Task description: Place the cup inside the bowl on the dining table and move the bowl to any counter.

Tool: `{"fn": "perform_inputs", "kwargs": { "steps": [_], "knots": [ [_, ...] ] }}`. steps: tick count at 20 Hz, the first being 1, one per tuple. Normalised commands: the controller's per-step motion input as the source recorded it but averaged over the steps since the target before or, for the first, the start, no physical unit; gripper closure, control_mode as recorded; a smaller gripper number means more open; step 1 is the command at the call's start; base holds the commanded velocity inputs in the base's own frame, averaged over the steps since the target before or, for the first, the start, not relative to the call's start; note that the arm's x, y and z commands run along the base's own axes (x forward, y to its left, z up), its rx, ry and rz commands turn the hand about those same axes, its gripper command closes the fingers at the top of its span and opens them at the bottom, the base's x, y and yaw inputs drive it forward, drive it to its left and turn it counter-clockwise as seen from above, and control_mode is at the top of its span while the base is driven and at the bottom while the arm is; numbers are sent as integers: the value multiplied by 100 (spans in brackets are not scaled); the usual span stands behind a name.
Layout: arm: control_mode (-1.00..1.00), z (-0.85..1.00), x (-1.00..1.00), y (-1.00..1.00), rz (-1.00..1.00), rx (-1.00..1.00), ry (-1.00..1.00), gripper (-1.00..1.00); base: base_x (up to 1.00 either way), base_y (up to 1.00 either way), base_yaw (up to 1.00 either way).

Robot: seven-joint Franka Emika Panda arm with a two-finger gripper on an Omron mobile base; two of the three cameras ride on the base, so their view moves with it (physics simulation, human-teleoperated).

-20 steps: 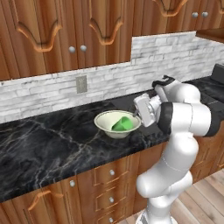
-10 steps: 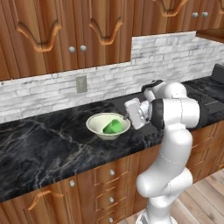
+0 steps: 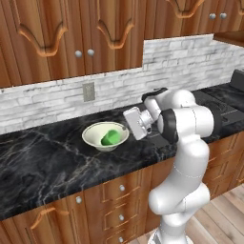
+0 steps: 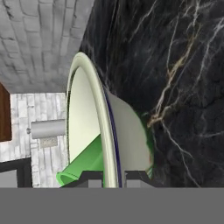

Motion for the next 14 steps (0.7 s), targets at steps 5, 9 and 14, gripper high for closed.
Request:
{"fn": "perform_inputs", "kwargs": {
  "steps": [5, 9, 14],
  "knots": [
    [-100, -18, 20, 36, -5, -4, 0, 100, 0, 0, 0],
    [-100, -22, 22, 30, -4, -2, -2, 100, 0, 0, 0],
    [-100, -16, 13, 21, -3, 0, -2, 100, 0, 0, 0]
  ]
}}
